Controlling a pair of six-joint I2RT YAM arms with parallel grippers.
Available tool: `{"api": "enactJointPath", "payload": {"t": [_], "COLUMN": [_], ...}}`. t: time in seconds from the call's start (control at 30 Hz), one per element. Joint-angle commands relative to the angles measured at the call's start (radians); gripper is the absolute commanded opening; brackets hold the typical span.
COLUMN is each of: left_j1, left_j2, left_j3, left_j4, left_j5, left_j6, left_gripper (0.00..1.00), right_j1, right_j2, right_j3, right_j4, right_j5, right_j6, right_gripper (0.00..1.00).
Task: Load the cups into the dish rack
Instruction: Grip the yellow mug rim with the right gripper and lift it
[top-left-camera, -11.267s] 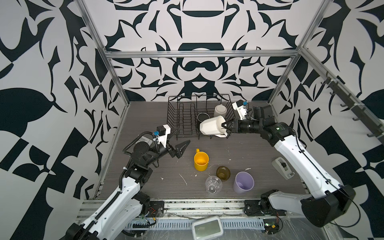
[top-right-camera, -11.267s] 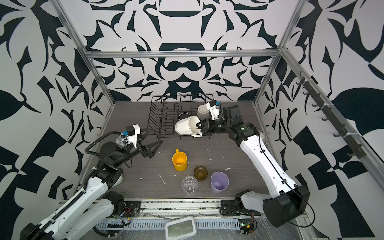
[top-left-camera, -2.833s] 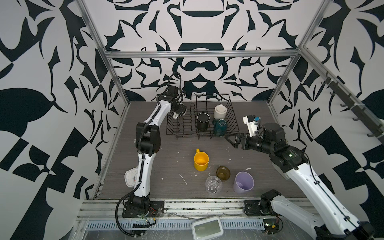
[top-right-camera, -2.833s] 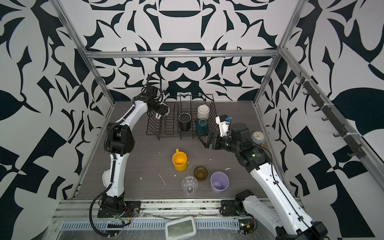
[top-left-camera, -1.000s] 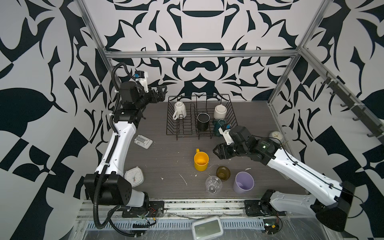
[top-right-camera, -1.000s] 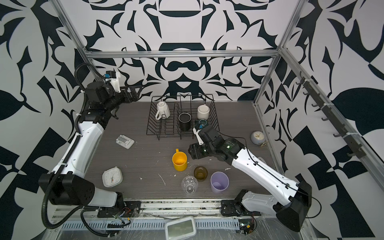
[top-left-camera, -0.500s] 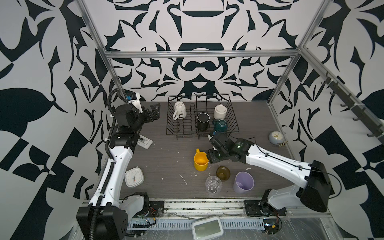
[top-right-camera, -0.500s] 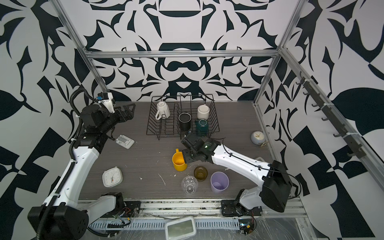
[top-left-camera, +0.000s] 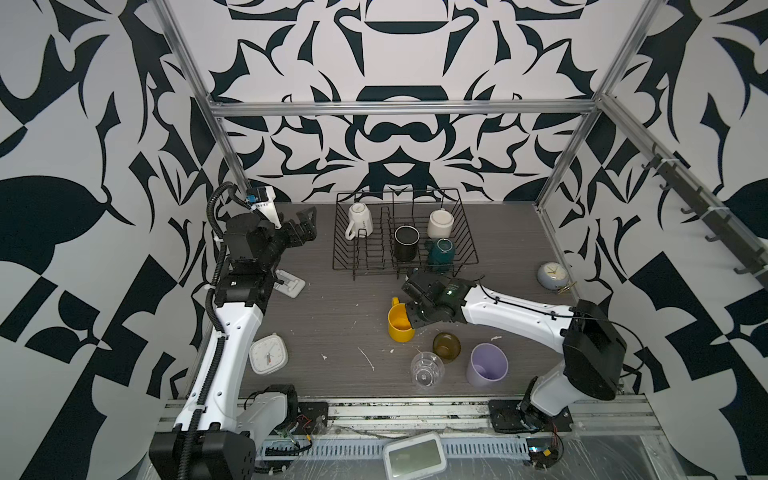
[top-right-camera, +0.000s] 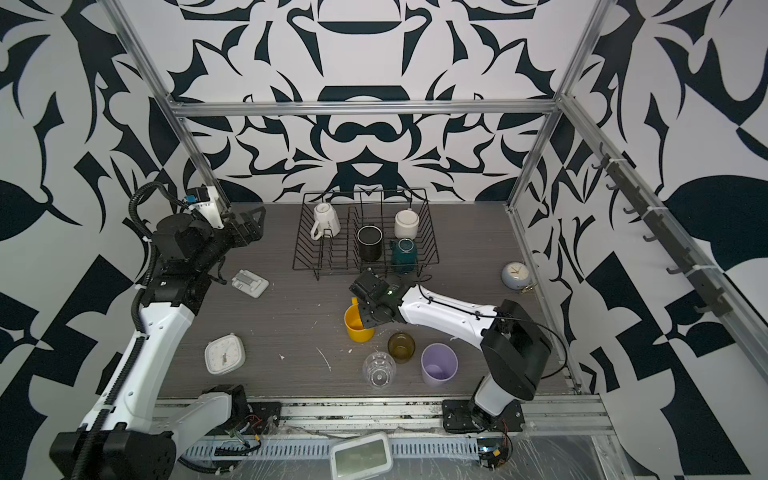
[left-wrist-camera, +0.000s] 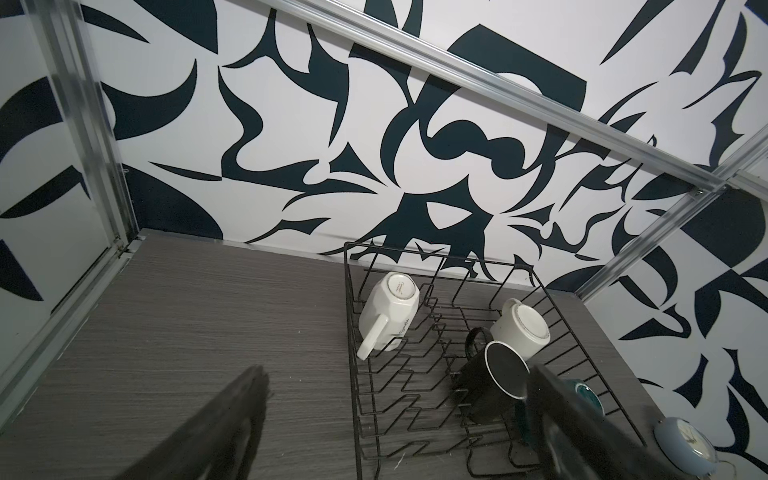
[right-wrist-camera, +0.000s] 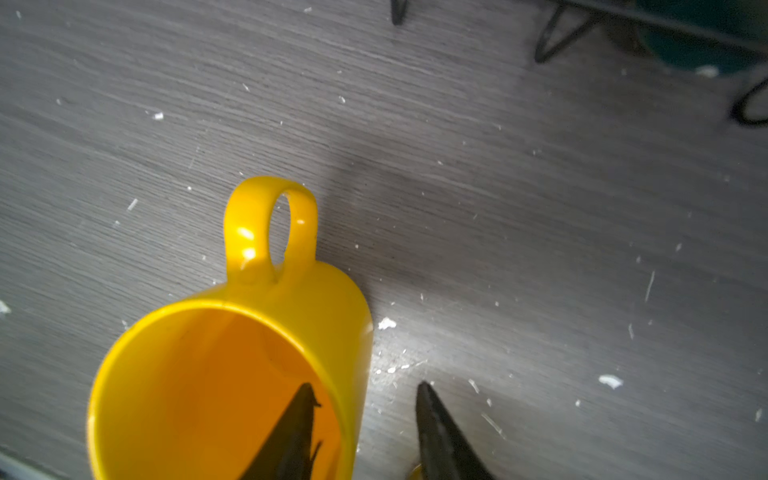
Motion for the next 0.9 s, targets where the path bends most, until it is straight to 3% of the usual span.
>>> {"api": "enactJointPath", "payload": {"t": [0.0,0.37,0.5,0.7,0.87], "left_j1": [0.003,0.003,0.003,0.004,0.008], "left_j2": [-0.013,-0.027,-0.023,-0.011,-0.001], "left_j3": [-0.012,-0.034,-0.034,-0.027,-0.075], "left_j4": [0.011,0.025,0.026,0.046,0.153], "left_j5": [-0.011,-0.072,-0.064,0.057,0.275], "left_j6": [0.001,-0.006,-0.025,-0.083,-0.165], "left_gripper": [0.99,0.99,0.99,1.0,1.0], "right_j1": [0.004,0.012,0.013,0.001,-0.055], "right_j2": [0.008,0.011,-0.049,-0.222,-0.388], "right_j3": [0.044,0.057,0.033,-0.014,-0.049], "right_j4": [0.024,0.029,0.046,0.092,0.156], "right_j5": [0.023,0.01,0.005,-0.033,-0.107], "right_j6": [0.007,-0.022,-0.03,-0.03,-0.007], "right_gripper": [0.33,0.01,0.0,0.0,0.0]}}
